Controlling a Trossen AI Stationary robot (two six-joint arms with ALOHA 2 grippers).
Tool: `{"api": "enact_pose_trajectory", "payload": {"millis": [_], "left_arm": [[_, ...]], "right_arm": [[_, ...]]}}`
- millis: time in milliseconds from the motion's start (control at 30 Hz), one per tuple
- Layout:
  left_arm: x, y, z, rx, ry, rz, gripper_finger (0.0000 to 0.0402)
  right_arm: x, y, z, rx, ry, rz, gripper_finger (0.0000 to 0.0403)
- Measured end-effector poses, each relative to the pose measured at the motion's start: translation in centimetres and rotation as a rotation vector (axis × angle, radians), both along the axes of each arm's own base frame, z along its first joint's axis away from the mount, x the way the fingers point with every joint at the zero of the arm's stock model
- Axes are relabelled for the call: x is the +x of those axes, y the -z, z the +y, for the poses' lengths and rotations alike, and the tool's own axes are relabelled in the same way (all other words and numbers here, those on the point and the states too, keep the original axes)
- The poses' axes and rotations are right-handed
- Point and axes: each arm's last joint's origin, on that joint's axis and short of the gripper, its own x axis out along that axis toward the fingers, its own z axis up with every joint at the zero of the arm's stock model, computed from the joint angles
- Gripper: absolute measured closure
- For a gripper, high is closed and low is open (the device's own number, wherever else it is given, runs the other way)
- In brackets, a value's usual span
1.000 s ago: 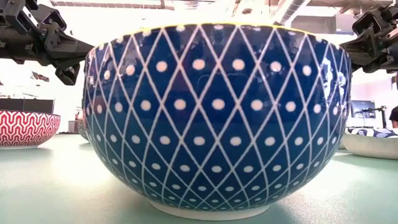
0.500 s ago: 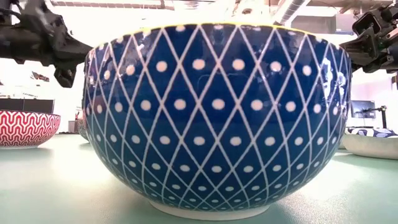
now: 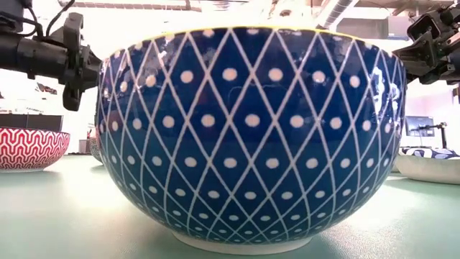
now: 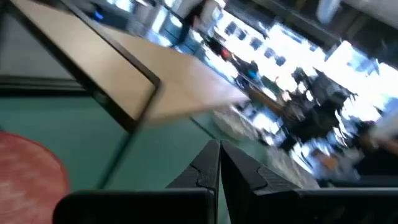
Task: Place and stack bowls onto a shelf
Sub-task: Put the red bowl on the shelf
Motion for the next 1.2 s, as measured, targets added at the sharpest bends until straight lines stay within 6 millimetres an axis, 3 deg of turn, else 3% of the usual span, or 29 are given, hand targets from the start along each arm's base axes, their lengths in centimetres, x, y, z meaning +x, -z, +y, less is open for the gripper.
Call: {"api": "enact_pose_trajectory", "payload": {"millis": [167, 267, 433, 533, 667, 833, 967, 1200], "left_arm": [[0.7, -1.9, -0.3, -0.076, 0.105, -0.034, 0.0401], [1.4, -2.4, -0.3, -0.118, 0.043, 0.001, 0.0401], [2.8, -4.7, 0.2, -0.159, -0.173, -0.004, 0.0401], [3.6, -6.5, 0.5, -0.139, -0.226, 0.023, 0.0396], [3.4, -8.5, 1.7, -0.222, -0.346, 0.148, 0.0371], [1.2, -10.1, 3.8, -0.416, -0.560, 0.348, 0.0313], [0.4, -10.6, 5.6, -0.477, -0.616, 0.448, 0.0271], [0.3, -8.8, 9.4, -0.550, -0.652, 0.710, 0.0243]], "right_arm": [[0.0, 0.0, 0.0, -0.027, 0.001, -0.005, 0.0352], [0.0, -0.7, 0.0, -0.021, 0.005, -0.076, 0.0352], [-0.6, -2.6, -1.1, 0.404, 0.266, -0.320, 0.0352], [-0.8, -2.3, -2.0, 0.684, 0.477, -0.414, 0.0352], [-0.5, -0.7, -2.5, 0.916, 0.516, -0.345, 0.0352], [-0.2, -0.4, -3.1, 0.805, 0.562, -0.277, 0.0352], [-0.2, -0.9, -3.4, 0.831, 0.577, -0.308, 0.0352], [0.2, -0.5, -3.8, 0.850, 0.584, -0.273, 0.0352]]}}
